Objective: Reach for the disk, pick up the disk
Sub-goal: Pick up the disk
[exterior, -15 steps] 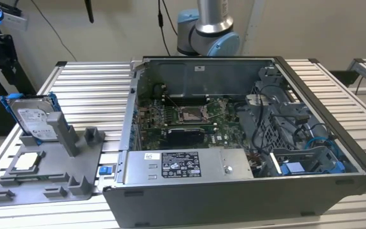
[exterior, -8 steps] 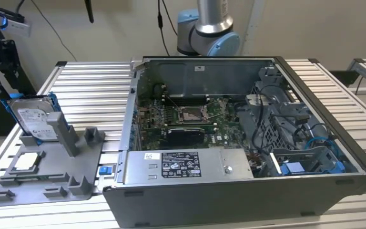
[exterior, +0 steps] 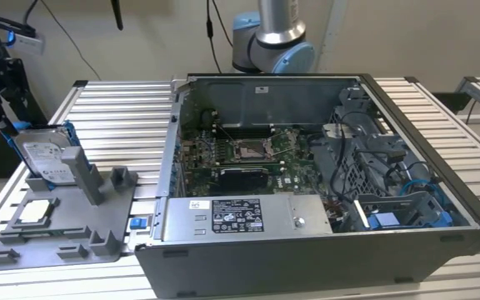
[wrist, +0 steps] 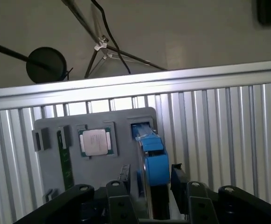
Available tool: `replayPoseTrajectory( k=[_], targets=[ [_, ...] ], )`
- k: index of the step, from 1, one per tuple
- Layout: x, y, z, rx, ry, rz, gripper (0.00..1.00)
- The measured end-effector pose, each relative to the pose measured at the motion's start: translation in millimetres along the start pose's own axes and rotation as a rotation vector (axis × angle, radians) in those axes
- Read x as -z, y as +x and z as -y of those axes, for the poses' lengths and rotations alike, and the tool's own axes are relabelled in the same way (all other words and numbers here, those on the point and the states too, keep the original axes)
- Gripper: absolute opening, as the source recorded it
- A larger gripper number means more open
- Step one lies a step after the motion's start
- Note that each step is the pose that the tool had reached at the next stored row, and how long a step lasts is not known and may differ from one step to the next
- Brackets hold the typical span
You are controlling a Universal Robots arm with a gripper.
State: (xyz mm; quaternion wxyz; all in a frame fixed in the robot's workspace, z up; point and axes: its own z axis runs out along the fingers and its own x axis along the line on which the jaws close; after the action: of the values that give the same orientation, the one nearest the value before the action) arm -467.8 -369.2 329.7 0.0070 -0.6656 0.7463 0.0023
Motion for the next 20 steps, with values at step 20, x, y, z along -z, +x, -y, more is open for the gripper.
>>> replayPoseTrajectory(
  k=[20],
  targets=[
    [-24.0, 0.3, -0.1, 0.028, -0.0014, 0.0101, 1.0]
  ],
)
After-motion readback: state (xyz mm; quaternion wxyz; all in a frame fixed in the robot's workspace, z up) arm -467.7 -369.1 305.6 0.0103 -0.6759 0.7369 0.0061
